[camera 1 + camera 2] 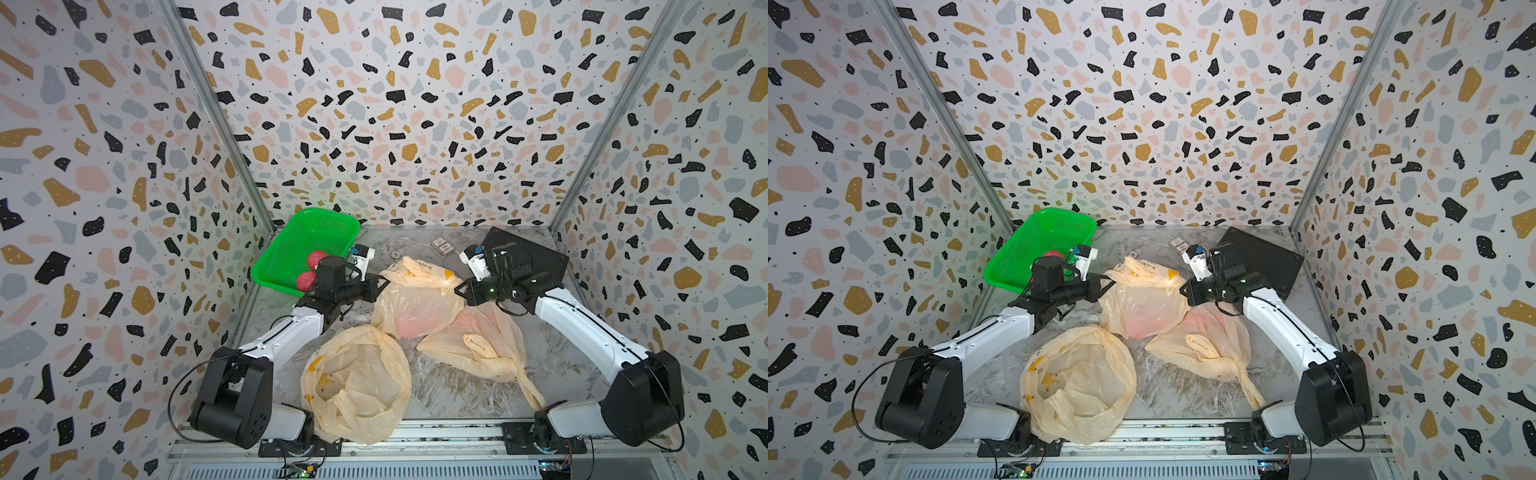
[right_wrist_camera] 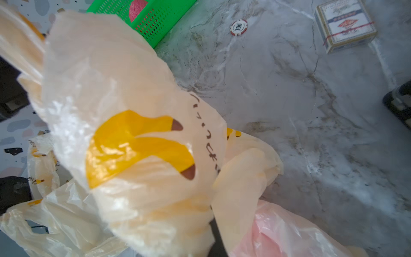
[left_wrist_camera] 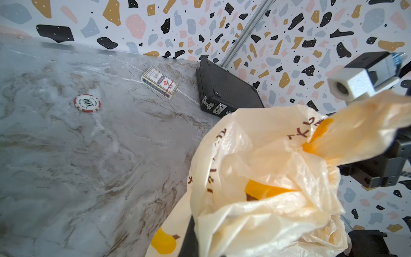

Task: Untie the knot of a plastic bag & take out the apple
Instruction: Move the plastic bag to the center of the board.

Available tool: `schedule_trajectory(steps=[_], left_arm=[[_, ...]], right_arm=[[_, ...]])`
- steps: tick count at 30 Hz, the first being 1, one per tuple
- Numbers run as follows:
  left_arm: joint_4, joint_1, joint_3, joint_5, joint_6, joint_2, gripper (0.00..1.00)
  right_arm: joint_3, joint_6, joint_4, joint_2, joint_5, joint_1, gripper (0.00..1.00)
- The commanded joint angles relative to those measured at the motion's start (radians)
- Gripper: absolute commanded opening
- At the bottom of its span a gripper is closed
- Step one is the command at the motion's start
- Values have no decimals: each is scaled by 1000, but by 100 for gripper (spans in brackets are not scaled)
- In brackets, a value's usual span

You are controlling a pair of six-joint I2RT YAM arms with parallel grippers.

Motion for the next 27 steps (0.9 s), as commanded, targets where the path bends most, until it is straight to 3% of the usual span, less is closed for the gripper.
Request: schedule_trajectory(steps=[1,7,8,9,12,13,16,19,27], left_arm=[[222,36,-79,17,-131,18,0],[368,37,-98,78,-191,13,0],[356,27,-90,75,-176,-9,5],[298,9,-71,63,-127,-43,11],[-17,-82,12,-50,136,-159,52],[-89,-109,27,-90,203,-193,58],[-219,-130,42,-164,299,-265,66],[-359,-198,58,-277,473,-322,73],[-462,-322,173,-537,749,-223,81]], right_arm=[[-20,101,0,28,-29,-31,0],[5,127,6,40,-72,-39,0],[14,123,-2,40,-73,-39,0],[32,116,-18,44,-74,-39,0],[104,102,-103,79,-77,-39,0],[126,105,-126,91,-78,-39,0],[170,119,-162,115,-72,-39,0],[201,119,-187,137,-85,-39,0],[237,106,-235,160,-113,-36,0]])
